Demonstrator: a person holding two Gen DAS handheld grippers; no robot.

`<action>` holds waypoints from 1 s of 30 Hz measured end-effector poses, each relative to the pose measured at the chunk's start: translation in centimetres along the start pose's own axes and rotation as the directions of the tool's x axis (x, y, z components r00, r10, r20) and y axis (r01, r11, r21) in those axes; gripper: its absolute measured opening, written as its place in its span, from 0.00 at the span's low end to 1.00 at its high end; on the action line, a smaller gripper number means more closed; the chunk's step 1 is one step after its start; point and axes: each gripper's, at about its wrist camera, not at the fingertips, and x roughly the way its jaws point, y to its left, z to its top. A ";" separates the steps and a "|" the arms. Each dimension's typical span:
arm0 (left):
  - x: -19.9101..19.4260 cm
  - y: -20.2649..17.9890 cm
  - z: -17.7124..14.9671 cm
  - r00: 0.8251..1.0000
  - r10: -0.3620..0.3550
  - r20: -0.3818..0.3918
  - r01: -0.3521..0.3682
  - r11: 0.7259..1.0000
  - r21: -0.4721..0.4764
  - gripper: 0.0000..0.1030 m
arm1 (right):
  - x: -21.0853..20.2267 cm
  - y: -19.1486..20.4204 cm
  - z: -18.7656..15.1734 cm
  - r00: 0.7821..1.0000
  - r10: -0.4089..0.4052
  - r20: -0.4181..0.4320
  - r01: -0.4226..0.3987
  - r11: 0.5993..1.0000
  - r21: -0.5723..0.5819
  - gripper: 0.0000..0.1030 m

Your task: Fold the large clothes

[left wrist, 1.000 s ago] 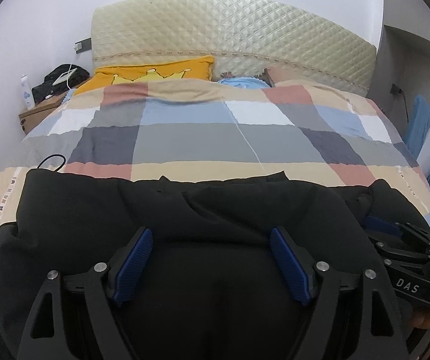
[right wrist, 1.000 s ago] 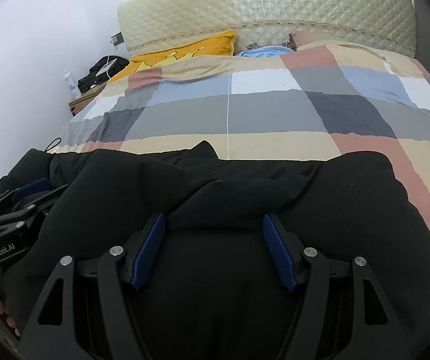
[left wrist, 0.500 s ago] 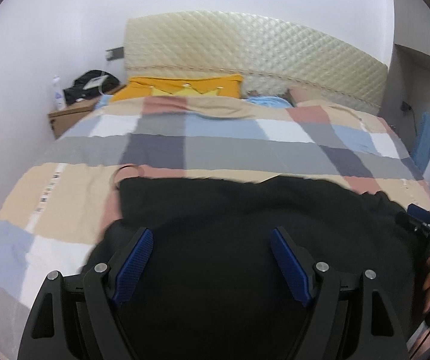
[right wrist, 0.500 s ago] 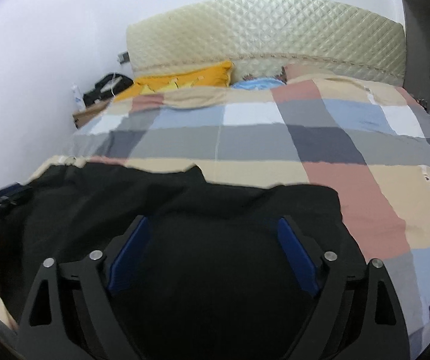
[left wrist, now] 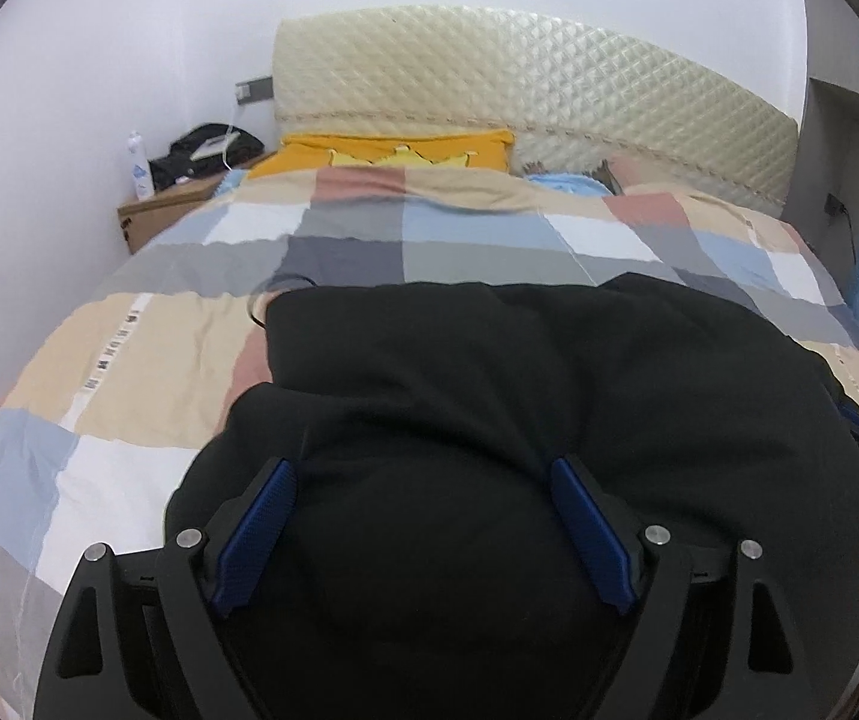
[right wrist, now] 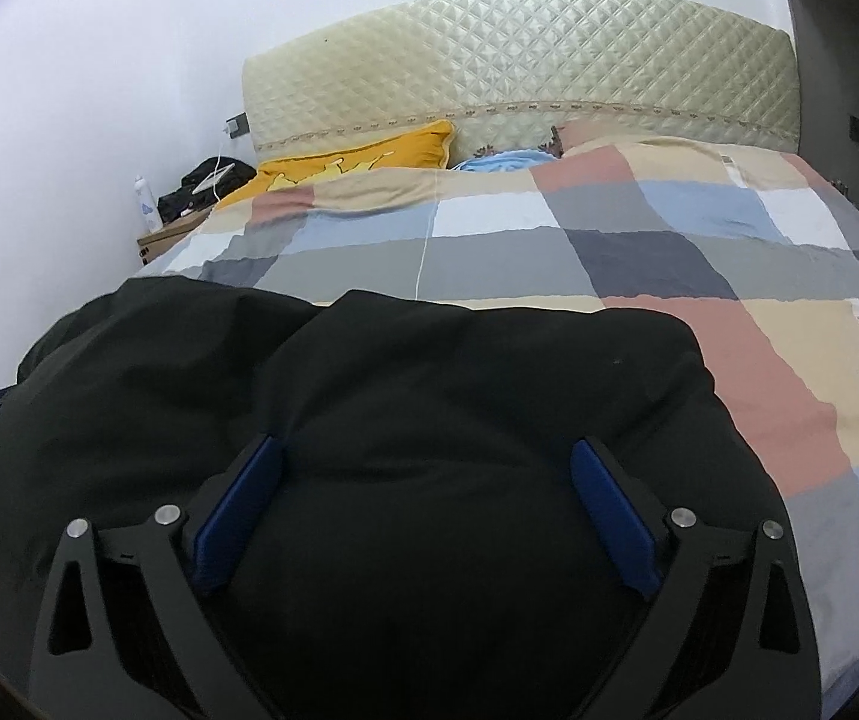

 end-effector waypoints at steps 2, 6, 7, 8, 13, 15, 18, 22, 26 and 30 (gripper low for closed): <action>-0.9 0.0 0.1 1.000 0.010 -0.015 -0.010 1.000 -0.007 0.84 | -0.7 0.1 0.1 1.000 -0.017 0.002 0.017 1.000 0.005 0.94; -4.5 0.3 0.3 1.000 0.005 0.019 -0.005 0.999 -0.043 0.84 | -3.9 0.6 0.5 0.999 -0.009 0.034 0.008 1.000 0.029 0.95; -5.7 0.4 0.4 0.999 0.018 0.034 -0.016 0.999 -0.049 0.84 | -5.4 1.1 0.8 0.999 -0.009 0.050 0.008 1.000 0.024 0.95; -7.6 0.5 0.6 0.998 0.024 0.061 -0.020 0.998 -0.059 0.84 | -6.4 1.4 1.1 0.998 -0.007 0.062 0.006 1.000 0.018 0.97; -15.5 0.3 1.8 0.991 0.023 0.129 -0.015 0.998 -0.061 0.84 | -14.4 3.3 4.0 0.985 0.034 0.167 -0.037 0.999 0.013 1.00; -19.3 -0.5 2.6 0.986 0.045 0.164 -0.039 0.999 -0.038 0.84 | -17.1 4.1 5.0 0.980 0.042 0.196 -0.045 0.999 0.010 1.00; -25.0 -1.3 3.4 0.969 0.046 0.241 -0.038 0.999 -0.037 0.89 | -22.2 5.3 6.5 0.963 0.077 0.259 -0.081 0.997 0.002 1.00; -31.1 -2.9 4.2 0.952 0.055 0.300 -0.056 0.998 -0.004 0.91 | -29.9 7.2 7.7 0.924 0.145 0.353 -0.151 0.988 -0.010 1.00; -35.6 -3.9 3.6 0.955 -0.035 0.293 0.040 0.999 -0.012 0.92 | -35.3 9.2 7.6 0.911 0.132 0.390 -0.120 0.991 -0.054 1.00; -39.1 -5.0 1.8 0.945 -0.047 0.324 0.044 0.999 0.015 0.92 | -37.9 11.1 6.2 0.916 0.073 0.394 -0.051 0.997 -0.066 1.00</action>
